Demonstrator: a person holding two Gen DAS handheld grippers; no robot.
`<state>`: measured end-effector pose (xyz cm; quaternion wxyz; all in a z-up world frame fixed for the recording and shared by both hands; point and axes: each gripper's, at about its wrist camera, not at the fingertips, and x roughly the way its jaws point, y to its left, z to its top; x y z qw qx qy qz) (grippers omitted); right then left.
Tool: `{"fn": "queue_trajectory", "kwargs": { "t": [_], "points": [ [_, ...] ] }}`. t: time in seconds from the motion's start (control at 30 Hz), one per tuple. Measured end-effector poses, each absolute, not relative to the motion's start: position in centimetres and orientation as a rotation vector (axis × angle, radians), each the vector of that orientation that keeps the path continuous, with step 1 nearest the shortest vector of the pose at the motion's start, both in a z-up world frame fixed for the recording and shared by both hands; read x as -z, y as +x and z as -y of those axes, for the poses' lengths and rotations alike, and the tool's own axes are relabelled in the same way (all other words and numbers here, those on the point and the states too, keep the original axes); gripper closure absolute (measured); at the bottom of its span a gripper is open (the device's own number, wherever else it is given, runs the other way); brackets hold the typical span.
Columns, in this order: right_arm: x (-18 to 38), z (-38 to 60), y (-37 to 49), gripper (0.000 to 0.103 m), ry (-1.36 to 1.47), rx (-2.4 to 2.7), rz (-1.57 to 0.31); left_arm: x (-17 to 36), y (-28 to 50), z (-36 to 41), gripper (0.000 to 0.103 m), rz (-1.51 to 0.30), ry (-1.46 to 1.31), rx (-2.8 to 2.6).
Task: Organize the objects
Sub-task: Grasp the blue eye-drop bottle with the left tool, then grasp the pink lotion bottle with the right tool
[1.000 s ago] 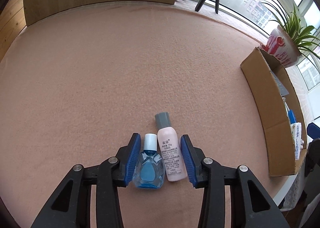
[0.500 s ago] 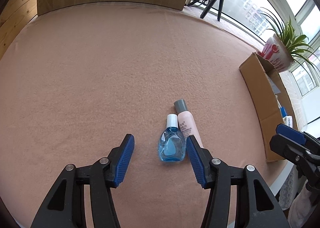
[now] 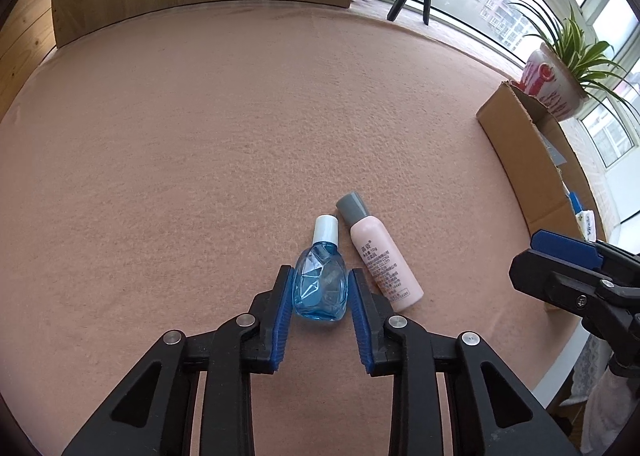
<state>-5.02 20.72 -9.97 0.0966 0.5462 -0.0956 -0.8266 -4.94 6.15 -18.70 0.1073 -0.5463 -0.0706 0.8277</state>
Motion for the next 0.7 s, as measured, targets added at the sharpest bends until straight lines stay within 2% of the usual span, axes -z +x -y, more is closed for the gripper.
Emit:
{"fn": "queue_trajectory", "kwargs": {
  "t": [0.17, 0.3, 0.5, 0.57, 0.7],
  "points": [
    [11.0, -18.9, -6.4, 0.040, 1.631, 2.388, 0.252, 18.6, -4.6, -4.4, 0.073, 0.261, -1.614, -2.464],
    [11.9, -16.9, -7.3, 0.047, 1.645, 2.344, 0.193, 18.6, -4.2, -3.0, 0.073, 0.296, -1.617, -2.480],
    [13.2, -14.4, -8.2, 0.050, 1.671, 2.306, 0.105, 18.8, -3.9, -1.2, 0.073, 0.349, -1.622, -2.497],
    [13.5, -13.9, -8.5, 0.054, 1.678, 2.300, 0.081, 18.8, -3.6, -0.7, 0.073, 0.365, -1.620, -2.493],
    [14.5, -13.3, -9.0, 0.070, 1.714, 2.284, 0.049, 18.8, -3.6, -0.5, 0.074, 0.372, -1.621, -2.491]
  ]
}}
